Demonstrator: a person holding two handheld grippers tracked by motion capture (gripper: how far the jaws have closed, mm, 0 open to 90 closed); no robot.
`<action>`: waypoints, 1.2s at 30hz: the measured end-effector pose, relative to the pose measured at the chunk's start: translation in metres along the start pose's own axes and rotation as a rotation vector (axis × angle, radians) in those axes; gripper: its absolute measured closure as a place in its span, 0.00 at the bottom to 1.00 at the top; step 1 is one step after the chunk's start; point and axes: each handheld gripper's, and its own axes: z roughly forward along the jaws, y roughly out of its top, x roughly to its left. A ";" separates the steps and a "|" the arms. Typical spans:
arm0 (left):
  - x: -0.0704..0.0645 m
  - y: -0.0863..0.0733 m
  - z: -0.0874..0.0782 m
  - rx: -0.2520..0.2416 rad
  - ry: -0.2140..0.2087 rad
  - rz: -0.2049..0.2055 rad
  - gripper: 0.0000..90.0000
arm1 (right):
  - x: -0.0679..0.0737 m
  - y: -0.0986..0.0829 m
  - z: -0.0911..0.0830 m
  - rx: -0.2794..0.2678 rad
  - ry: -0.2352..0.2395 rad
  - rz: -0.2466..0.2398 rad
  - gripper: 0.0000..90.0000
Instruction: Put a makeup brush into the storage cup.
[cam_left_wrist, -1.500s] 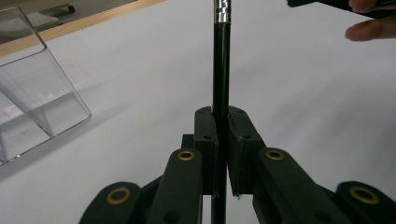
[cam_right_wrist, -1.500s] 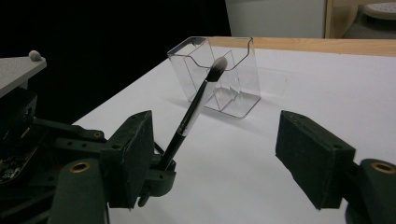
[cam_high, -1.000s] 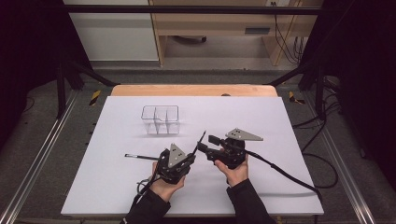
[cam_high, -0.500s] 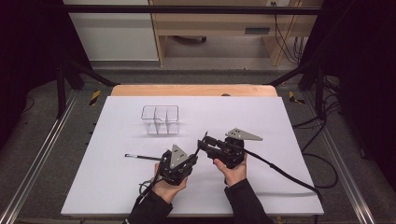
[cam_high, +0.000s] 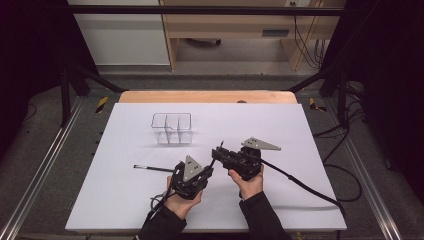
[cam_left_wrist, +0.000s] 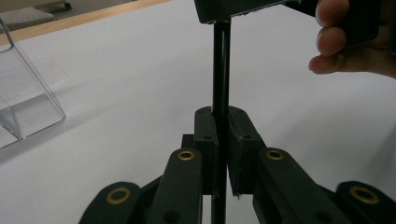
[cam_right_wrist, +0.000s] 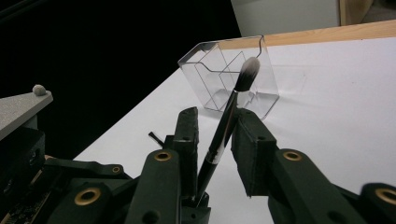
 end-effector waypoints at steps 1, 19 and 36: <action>0.000 0.000 0.000 -0.001 -0.001 -0.002 0.92 | 0.000 0.000 0.000 -0.001 0.000 0.002 0.82; -0.005 -0.001 0.001 0.007 -0.013 0.000 0.92 | 0.001 0.000 -0.001 -0.012 0.027 0.005 0.90; -0.002 0.006 -0.001 0.009 -0.038 0.028 0.68 | 0.003 -0.002 -0.003 -0.004 0.066 -0.037 0.93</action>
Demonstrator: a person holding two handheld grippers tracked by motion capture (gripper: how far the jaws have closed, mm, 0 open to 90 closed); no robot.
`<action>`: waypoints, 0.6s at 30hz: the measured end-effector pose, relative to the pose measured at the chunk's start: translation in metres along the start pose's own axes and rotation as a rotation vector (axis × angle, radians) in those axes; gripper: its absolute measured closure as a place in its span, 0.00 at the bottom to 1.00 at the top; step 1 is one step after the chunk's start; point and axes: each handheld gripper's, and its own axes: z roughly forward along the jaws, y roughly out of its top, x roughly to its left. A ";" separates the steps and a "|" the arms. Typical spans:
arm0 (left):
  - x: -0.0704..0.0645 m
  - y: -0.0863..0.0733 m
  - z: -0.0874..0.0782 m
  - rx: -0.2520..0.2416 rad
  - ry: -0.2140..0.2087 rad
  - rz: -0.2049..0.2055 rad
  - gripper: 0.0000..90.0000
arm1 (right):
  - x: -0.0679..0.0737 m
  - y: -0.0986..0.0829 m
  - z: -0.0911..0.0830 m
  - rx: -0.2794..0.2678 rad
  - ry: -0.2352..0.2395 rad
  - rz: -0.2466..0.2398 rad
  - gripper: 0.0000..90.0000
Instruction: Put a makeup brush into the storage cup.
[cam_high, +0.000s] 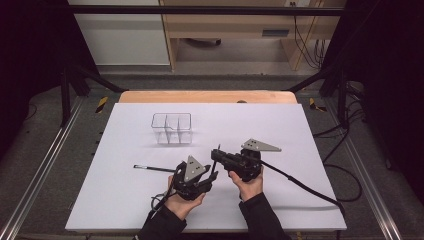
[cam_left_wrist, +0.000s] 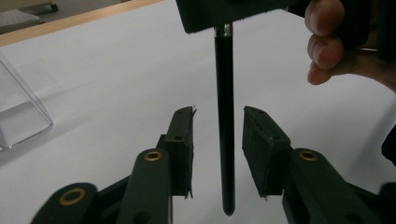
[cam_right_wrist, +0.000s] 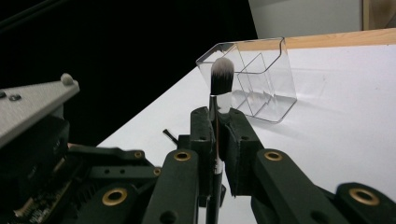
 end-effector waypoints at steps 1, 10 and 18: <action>0.000 0.001 0.000 -0.001 0.000 0.002 0.67 | 0.000 0.000 0.000 -0.001 0.004 -0.002 0.93; -0.003 0.014 0.001 -0.014 -0.004 0.017 0.72 | 0.002 -0.002 0.000 -0.003 0.026 -0.019 0.93; -0.003 0.017 0.001 -0.026 -0.011 0.008 0.82 | 0.002 -0.001 -0.002 -0.002 0.031 -0.030 0.93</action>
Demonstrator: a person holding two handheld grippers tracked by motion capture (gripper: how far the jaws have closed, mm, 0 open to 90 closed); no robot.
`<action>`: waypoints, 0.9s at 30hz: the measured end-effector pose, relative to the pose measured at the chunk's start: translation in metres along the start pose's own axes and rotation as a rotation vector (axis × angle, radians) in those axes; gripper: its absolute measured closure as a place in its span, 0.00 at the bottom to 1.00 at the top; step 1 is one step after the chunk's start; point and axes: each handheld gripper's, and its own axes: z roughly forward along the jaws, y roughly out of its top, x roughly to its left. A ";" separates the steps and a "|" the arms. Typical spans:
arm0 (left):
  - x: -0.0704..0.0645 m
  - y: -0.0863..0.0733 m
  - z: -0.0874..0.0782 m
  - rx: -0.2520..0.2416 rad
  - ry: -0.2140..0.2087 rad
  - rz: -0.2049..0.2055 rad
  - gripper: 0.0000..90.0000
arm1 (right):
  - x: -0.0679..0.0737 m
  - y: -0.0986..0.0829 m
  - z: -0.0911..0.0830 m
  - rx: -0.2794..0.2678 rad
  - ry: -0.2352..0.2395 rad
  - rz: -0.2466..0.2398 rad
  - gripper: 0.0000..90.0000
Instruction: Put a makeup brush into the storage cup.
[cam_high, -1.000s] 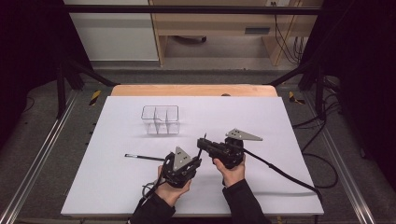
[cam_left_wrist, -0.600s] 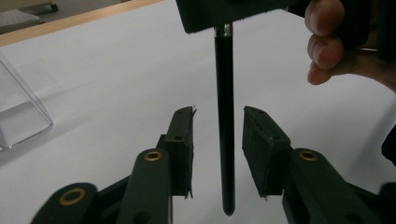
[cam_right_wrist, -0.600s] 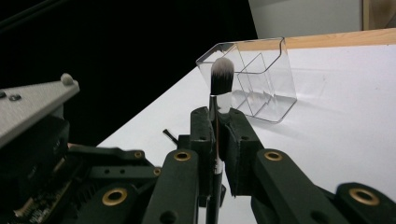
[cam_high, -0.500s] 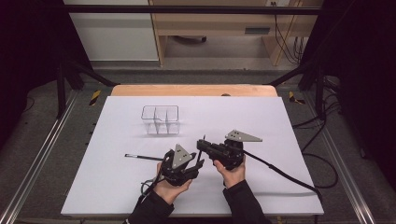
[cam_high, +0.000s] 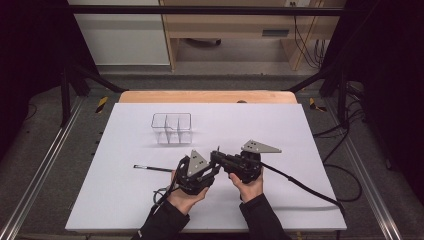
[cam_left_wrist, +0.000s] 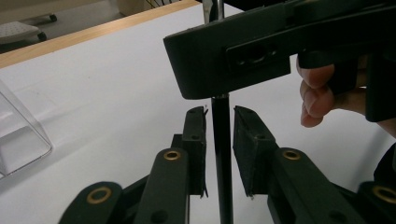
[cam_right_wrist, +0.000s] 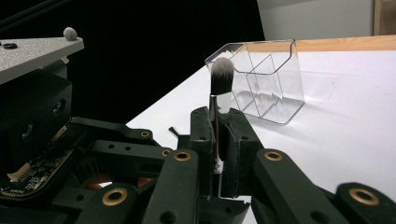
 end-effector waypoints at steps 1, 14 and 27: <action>0.000 0.000 0.000 -0.001 0.000 0.000 0.84 | 0.000 0.000 0.000 0.001 0.001 0.000 0.93; 0.001 0.001 -0.002 -0.010 -0.007 -0.021 0.92 | 0.001 0.000 -0.001 -0.002 0.003 -0.007 0.92; 0.008 -0.002 -0.004 -0.004 0.016 -0.021 0.92 | 0.004 0.001 -0.006 -0.016 -0.018 -0.034 0.72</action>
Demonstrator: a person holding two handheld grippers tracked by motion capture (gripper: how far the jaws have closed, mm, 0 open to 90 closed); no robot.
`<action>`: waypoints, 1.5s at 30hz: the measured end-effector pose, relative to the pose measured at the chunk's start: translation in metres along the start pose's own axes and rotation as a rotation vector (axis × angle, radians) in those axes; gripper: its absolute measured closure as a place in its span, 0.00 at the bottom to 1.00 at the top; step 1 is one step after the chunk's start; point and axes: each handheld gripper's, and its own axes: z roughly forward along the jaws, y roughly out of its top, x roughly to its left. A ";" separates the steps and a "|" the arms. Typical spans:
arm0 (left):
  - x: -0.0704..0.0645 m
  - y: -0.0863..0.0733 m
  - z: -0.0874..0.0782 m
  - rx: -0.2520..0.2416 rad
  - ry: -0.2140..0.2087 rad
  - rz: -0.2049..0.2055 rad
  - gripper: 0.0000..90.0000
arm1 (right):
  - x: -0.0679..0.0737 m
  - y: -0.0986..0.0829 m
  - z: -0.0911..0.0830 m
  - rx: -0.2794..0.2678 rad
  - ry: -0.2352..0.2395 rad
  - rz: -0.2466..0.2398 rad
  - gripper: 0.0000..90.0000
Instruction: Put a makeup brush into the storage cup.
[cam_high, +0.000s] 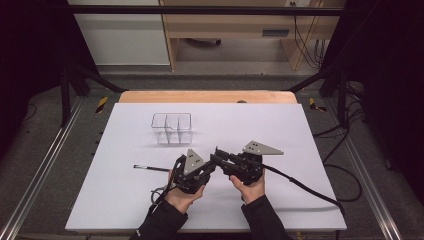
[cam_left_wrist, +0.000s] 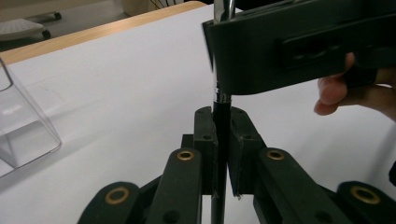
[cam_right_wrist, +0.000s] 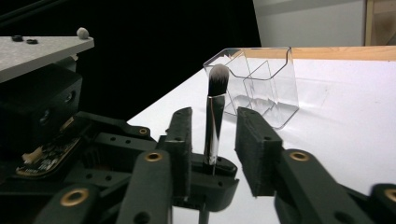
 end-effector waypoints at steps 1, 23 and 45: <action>0.001 0.000 -0.001 -0.001 0.006 -0.001 0.92 | 0.000 0.000 -0.001 0.000 -0.004 -0.005 0.70; 0.036 -0.013 -0.029 -0.016 0.035 -0.031 0.92 | -0.003 0.002 -0.014 0.091 -0.170 -0.168 0.25; 0.075 -0.021 -0.062 -0.038 0.075 -0.073 0.92 | -0.035 -0.017 -0.044 0.147 -0.281 -0.136 0.11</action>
